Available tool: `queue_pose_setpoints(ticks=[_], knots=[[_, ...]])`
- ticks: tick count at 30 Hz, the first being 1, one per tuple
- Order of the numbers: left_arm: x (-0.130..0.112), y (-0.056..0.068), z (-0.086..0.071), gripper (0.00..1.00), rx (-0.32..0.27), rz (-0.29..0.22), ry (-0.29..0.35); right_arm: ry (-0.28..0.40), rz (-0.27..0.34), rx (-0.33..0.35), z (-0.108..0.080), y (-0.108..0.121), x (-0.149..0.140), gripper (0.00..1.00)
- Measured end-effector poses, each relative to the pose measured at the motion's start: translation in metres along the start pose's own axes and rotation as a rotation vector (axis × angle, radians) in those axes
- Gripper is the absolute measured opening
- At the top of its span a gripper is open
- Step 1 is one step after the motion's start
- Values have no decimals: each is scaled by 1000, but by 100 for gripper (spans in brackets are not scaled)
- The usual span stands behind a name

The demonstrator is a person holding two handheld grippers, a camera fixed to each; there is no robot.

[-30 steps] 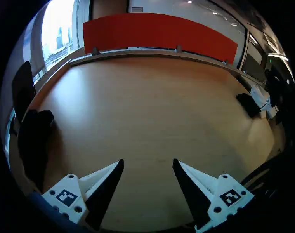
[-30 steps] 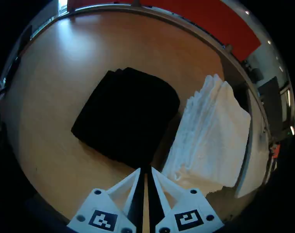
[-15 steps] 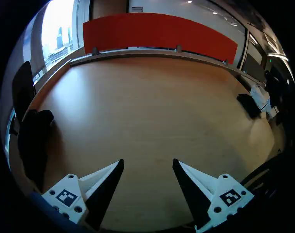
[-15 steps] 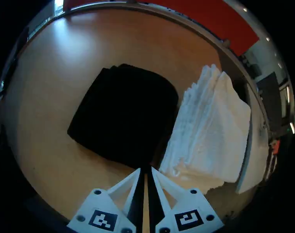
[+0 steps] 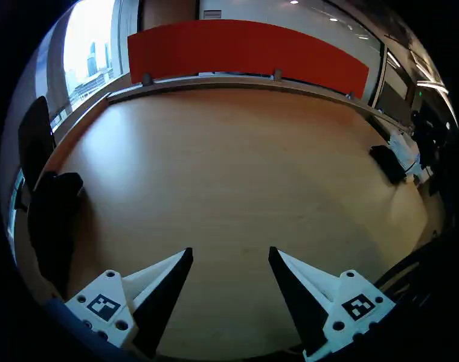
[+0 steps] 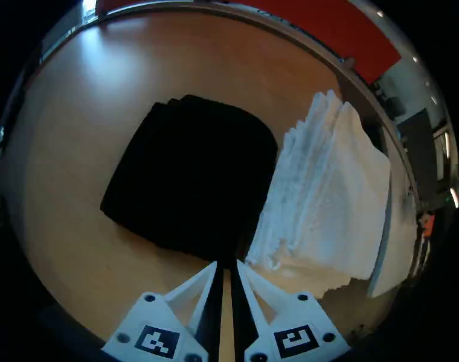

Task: Fold towel

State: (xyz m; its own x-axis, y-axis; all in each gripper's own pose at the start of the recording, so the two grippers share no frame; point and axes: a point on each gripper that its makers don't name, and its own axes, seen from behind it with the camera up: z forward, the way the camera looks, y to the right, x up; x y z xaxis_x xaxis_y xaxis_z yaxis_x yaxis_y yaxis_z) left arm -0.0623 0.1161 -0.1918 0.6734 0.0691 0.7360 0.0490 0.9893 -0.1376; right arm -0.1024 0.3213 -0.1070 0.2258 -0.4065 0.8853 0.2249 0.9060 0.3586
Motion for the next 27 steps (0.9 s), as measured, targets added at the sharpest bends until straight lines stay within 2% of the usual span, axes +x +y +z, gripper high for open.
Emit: queue_pose_setpoints(ticks=[2,5,11,17,27], knots=[[1,0,0,93,-1,0,1,0,-2,2,-1,-1,-1,15],[1,1,1,93,-4,1,1,5,-1,6,-2,-1,-1,28],[4,4,3,93,-10,7,3,24,-4,33,-6,-8,1,62],[7,4,5,93,-15,6,5,40,-6,58,-9,-18,2,84],[10,3,5,93,-18,9,10,77,42,85,-13,-30,11,85]])
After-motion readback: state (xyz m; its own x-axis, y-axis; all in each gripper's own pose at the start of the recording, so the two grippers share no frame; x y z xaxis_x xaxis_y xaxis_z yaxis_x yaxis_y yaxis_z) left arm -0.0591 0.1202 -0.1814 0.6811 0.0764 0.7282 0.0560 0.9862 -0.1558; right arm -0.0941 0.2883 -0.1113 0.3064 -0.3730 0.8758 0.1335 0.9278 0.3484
